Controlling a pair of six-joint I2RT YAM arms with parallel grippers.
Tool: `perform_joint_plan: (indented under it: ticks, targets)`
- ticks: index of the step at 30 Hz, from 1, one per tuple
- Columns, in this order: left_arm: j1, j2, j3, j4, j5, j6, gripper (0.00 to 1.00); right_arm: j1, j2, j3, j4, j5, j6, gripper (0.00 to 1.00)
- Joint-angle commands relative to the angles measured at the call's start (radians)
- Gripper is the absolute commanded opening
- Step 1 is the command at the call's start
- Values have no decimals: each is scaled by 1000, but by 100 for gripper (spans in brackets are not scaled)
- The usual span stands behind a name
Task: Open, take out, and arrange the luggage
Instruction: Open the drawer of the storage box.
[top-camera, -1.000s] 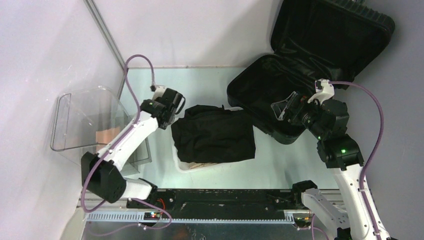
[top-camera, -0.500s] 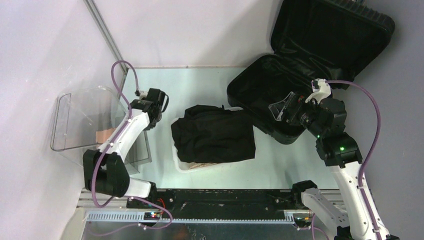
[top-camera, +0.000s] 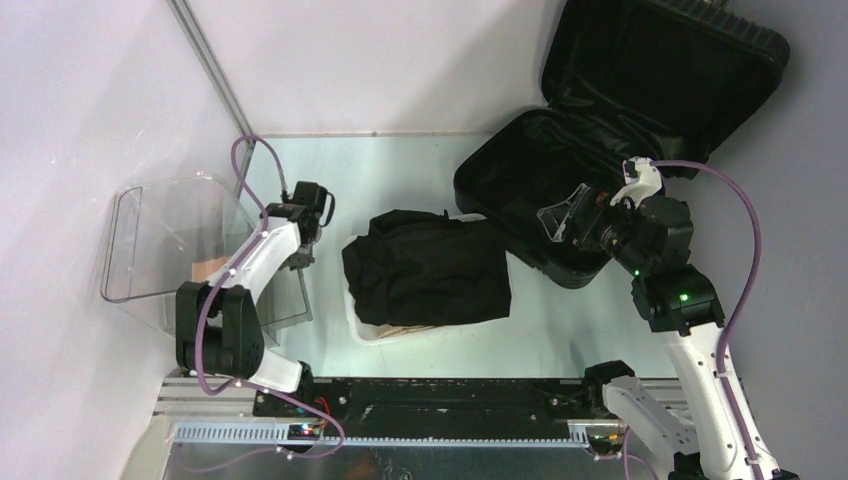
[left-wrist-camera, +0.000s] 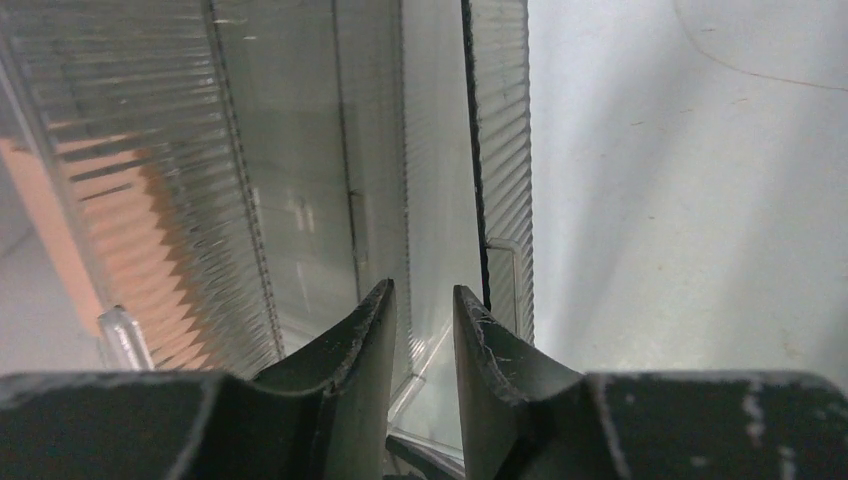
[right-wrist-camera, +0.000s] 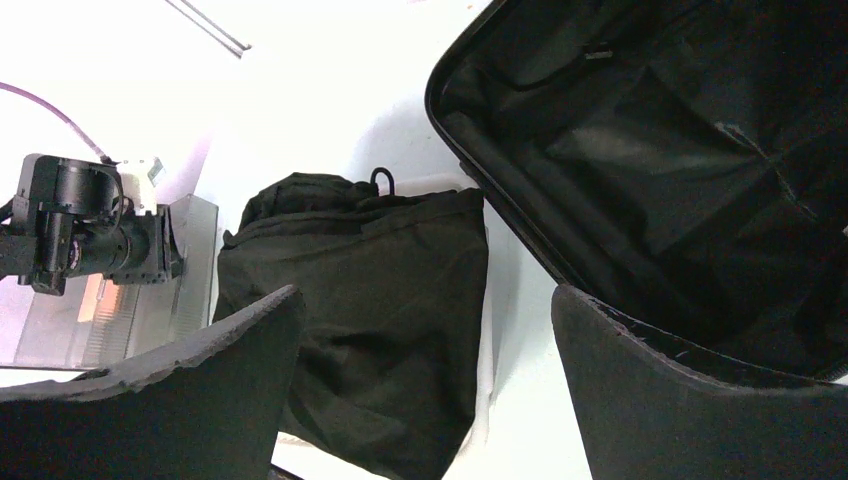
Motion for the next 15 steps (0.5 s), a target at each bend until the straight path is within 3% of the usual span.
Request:
perform_joint_plan:
  ticks: [1,7,12,15]
  targets:
    - [-4,-31,-11,77,157,32,34,-3,-3,39,15,14,-25,96]
    - [-7,-78,25,27,161,25,34,-3,9,39,23,0,-10,96]
    - [-30,-132,189,-30,133,22,40,0,20,39,29,-13,2,96]
    - [-36,-138,356,-83,48,7,46,2,18,39,32,-12,3,96]
